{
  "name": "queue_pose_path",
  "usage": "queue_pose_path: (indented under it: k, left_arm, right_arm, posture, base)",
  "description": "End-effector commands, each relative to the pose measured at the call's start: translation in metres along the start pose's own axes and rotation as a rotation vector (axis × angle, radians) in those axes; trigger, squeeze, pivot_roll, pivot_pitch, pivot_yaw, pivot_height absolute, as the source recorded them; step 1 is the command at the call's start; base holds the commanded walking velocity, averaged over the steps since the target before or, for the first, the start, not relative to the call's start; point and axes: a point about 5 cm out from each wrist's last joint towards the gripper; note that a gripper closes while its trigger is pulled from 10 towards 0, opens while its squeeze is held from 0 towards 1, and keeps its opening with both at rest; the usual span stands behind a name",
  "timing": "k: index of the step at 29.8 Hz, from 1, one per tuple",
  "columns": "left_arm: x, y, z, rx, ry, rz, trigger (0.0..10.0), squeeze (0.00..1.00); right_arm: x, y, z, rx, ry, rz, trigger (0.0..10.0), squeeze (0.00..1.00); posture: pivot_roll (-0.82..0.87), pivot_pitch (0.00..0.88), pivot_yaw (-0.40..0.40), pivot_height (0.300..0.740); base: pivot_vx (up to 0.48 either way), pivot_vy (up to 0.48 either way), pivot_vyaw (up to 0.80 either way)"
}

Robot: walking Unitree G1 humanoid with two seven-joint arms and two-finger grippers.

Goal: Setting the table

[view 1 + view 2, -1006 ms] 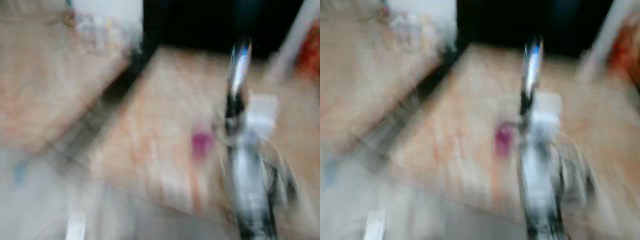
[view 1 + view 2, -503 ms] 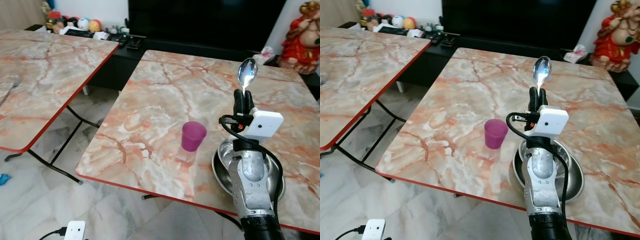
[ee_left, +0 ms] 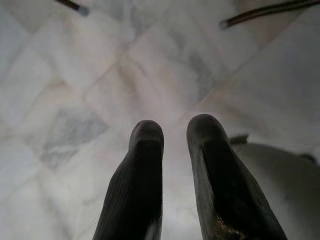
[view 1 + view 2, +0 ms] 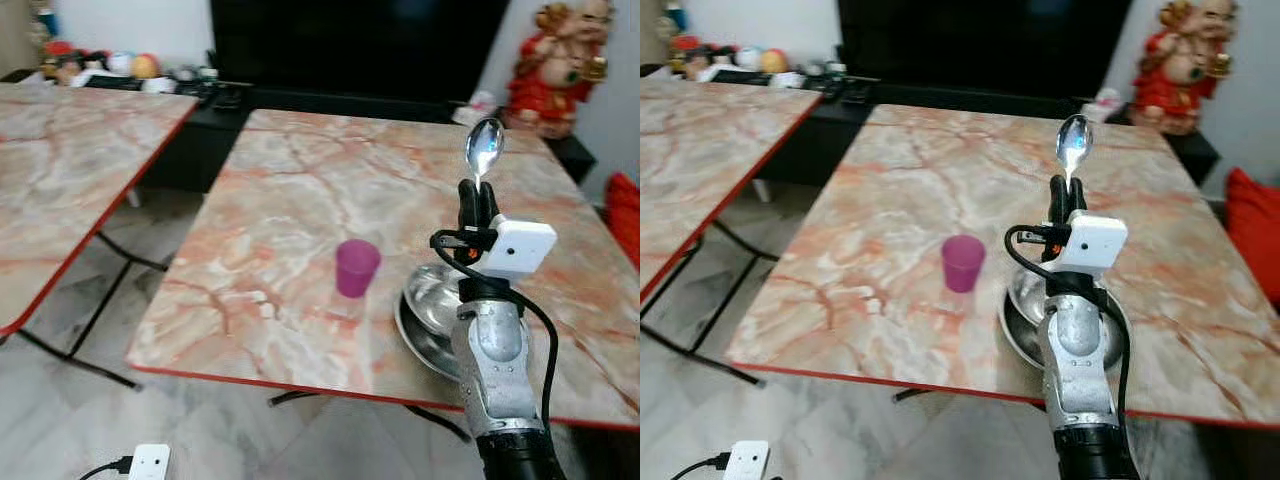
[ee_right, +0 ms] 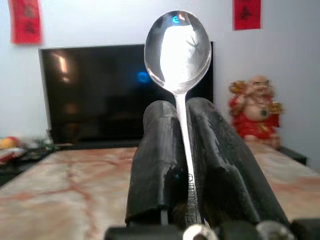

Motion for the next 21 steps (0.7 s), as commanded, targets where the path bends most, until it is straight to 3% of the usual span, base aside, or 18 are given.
queue_pose_path:
  k: [1, 11, 17, 18, 21]
  left_arm:
    - [0.003, -0.010, 0.000, 0.004, -0.005, 0.034, 10.0, 0.00]
    - [0.003, -0.010, 0.003, -0.013, -0.006, 0.038, 10.0, 0.00]
    - [0.001, -0.007, 0.003, -0.026, -0.012, 0.041, 10.0, 0.00]
    - [-0.001, 0.001, 0.001, -0.050, -0.024, 0.030, 10.0, 0.00]
    - [-0.004, 0.011, 0.002, -0.063, -0.027, 0.010, 10.0, 0.00]
  right_arm:
    - [-0.002, 0.000, 0.001, 0.010, -0.004, 0.013, 10.0, 0.00]
    - [0.000, -0.006, -0.006, 0.032, -0.022, 0.040, 10.0, 0.00]
    - [0.005, -0.009, -0.024, 0.086, -0.059, 0.056, 10.0, 0.00]
    - [0.008, -0.008, -0.037, 0.116, -0.093, 0.056, 10.0, 0.00]
    - [0.010, -0.008, -0.042, 0.127, -0.121, 0.055, 10.0, 0.00]
  posture:
    - [0.09, 0.000, -0.066, 0.740]
    - [0.09, 0.000, -0.057, 0.740]
    - [0.08, 0.000, -0.020, 0.740]
    - [0.07, 0.000, 0.000, 0.740]
    - [0.06, 0.000, 0.027, 0.740]
  base:
    - [0.000, 0.000, 0.00]
    - [0.000, 0.000, 0.00]
    - [0.000, 0.000, 0.00]
    - [0.000, 0.000, 0.00]
    - [0.000, 0.000, 0.00]
Point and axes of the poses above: a point about 5 cm out from each wrist's last joint towards the gripper, its own x axis pointing back from the gripper into the wrist, its own y axis along the axis of the wrist's last joint, z = x × y, and after that the axes turned 4 degrees about x, right-handed
